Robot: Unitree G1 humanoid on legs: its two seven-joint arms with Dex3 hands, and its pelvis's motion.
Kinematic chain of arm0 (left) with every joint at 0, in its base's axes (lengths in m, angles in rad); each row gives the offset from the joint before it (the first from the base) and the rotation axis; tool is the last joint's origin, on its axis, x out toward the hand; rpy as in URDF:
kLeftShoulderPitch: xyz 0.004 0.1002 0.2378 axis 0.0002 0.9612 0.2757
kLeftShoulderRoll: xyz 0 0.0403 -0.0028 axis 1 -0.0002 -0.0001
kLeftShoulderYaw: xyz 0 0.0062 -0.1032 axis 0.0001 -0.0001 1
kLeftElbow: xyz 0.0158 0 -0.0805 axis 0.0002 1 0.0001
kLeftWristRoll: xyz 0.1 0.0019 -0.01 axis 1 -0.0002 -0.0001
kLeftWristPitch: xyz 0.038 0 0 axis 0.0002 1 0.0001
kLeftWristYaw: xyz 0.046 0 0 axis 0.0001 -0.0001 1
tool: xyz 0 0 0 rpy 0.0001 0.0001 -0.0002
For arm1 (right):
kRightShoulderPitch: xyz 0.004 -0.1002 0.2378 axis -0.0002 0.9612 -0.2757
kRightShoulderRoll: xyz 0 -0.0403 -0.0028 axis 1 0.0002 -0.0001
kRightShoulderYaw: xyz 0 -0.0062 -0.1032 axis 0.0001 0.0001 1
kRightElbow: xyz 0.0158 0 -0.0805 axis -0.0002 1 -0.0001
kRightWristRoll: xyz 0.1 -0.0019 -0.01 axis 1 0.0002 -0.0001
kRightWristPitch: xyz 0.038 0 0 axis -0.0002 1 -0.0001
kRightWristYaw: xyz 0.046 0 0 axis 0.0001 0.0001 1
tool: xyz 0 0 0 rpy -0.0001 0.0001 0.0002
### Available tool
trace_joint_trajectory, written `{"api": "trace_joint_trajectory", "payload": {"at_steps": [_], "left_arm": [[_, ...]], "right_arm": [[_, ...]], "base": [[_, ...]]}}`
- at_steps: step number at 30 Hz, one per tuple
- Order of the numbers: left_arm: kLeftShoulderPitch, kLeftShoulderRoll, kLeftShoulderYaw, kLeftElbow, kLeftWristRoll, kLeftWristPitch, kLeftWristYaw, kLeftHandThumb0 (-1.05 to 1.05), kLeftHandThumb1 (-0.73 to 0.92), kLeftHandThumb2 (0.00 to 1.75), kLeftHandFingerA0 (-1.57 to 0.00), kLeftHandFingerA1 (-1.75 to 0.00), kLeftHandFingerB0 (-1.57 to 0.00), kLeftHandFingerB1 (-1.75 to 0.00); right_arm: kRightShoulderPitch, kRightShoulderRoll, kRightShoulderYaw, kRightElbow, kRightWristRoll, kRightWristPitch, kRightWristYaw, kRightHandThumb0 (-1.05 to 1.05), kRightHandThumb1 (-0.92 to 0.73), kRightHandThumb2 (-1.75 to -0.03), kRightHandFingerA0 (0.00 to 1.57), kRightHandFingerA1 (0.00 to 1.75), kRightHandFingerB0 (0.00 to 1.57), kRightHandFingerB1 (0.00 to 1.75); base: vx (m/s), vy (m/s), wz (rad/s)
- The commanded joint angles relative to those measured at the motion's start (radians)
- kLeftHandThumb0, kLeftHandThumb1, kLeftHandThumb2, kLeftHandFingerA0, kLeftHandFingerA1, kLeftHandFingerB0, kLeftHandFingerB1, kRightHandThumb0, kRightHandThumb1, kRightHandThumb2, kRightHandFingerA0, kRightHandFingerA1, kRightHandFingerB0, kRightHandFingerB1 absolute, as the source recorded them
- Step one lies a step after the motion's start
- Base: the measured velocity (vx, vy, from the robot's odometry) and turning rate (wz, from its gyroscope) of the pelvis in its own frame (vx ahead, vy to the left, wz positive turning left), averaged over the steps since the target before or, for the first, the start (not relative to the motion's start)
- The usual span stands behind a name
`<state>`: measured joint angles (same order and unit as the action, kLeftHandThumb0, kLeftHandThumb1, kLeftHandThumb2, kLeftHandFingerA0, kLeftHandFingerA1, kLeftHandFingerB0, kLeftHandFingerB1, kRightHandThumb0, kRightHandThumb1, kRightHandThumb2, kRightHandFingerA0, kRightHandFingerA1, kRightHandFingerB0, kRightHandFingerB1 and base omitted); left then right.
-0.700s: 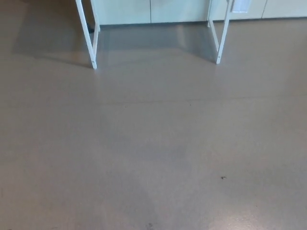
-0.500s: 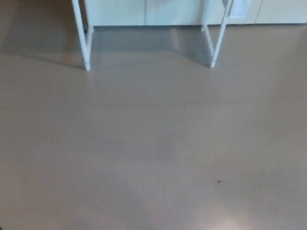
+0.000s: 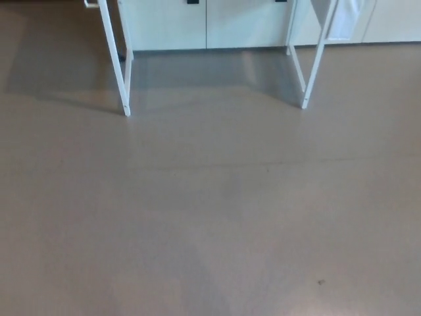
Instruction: The robot walks towards a desk on which an air pump is kept in the middle. It lifts it up and holds it with its left hand and uses its right hand to compress it by pushing its handle inwards.
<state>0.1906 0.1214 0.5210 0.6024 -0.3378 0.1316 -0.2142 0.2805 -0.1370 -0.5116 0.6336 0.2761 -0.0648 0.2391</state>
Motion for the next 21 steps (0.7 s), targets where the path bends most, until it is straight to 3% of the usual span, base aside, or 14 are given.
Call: {"api": "trace_joint_trajectory", "payload": {"at_steps": [1, 11, 21], "left_arm": [[0.003, 0.002, -0.005, -0.005, -0.029, 0.035, -0.010, 0.08, 0.82, 0.64, -0.33, -0.43, -0.34, -0.37], [0.002, 0.011, -0.019, 0.022, -0.012, -0.002, -0.022, 0.07, 0.81, 0.63, -0.35, -0.44, -0.37, -0.38], [-0.002, 0.008, -0.029, 0.016, -0.018, 0.005, -0.020, 0.07, 0.77, 0.63, -0.35, -0.43, -0.36, -0.38]], "right_arm": [[-0.012, -0.024, -0.014, 0.058, 0.027, -0.038, 0.017, -0.21, -0.62, -0.58, 0.57, 0.52, 0.43, 0.44], [0.011, -0.015, -0.008, 0.028, 0.031, -0.021, 0.005, -0.18, -0.66, -0.59, 0.58, 0.49, 0.44, 0.42], [0.011, -0.022, -0.004, 0.051, 0.025, -0.039, 0.009, -0.22, -0.66, -0.59, 0.58, 0.51, 0.47, 0.43]], "base": [[0.35, -0.252, 0.29], [0.33, -0.055, 0.04], [0.45, 0.158, -0.14]]}}
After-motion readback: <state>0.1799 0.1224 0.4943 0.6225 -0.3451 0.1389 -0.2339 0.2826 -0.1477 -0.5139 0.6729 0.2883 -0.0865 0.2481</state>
